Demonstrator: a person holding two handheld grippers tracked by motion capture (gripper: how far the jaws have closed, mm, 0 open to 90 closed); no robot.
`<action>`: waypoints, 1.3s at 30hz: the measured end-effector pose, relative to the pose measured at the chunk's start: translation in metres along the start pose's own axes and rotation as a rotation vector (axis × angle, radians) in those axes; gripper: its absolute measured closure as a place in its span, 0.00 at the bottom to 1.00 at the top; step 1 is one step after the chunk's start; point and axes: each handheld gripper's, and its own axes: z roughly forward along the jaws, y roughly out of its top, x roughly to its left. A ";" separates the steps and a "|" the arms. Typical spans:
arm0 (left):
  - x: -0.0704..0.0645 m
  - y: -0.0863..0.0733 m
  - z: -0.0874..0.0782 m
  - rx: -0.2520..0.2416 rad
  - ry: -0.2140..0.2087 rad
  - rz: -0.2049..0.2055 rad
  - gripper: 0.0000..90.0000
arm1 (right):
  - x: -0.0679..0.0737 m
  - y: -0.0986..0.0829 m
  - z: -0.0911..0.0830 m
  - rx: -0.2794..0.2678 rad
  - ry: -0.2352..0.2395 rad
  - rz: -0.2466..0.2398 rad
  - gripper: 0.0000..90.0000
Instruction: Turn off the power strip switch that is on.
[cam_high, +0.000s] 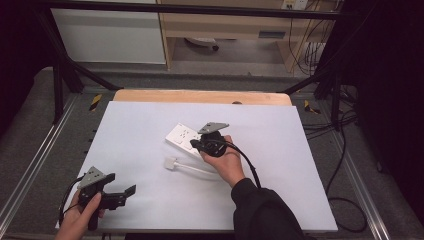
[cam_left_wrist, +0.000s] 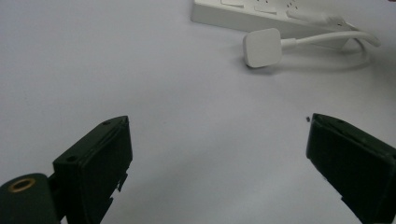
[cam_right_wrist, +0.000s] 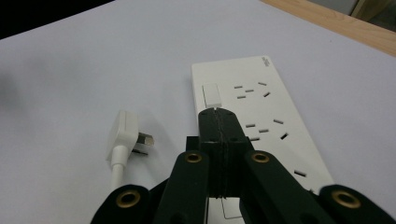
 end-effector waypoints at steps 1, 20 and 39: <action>0.000 0.000 0.000 0.000 -0.002 0.001 0.08 | 0.000 -0.001 0.000 0.004 0.002 0.000 1.00; 0.000 0.000 0.000 0.000 -0.002 0.005 0.08 | -0.002 -0.009 0.011 0.048 -0.012 -0.006 1.00; -0.001 0.000 0.001 0.007 -0.003 0.014 0.08 | -0.008 -0.020 0.016 0.087 -0.032 -0.002 1.00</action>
